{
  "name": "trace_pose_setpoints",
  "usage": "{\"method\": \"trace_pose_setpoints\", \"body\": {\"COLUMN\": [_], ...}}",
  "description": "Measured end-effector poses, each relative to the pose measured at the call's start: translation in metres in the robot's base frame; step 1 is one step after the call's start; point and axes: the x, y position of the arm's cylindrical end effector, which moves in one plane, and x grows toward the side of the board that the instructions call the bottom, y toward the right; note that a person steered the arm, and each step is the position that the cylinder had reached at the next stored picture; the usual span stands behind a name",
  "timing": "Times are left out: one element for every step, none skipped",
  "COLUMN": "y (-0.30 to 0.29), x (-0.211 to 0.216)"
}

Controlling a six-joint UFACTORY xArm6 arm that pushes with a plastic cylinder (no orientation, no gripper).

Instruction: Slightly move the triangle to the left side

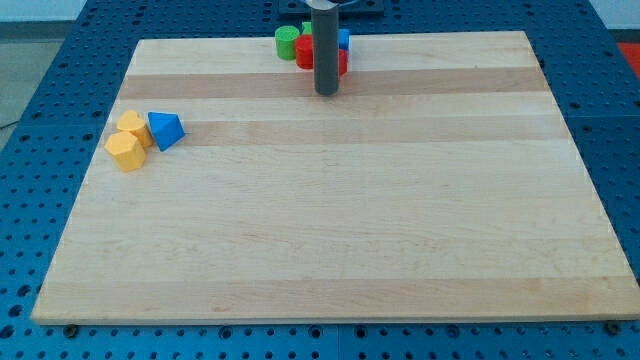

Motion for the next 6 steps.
{"method": "trace_pose_setpoints", "body": {"y": [0.000,-0.001,-0.054,-0.141,-0.211,-0.246], "x": [0.000,0.029,0.075,0.077,0.033,-0.032]}}
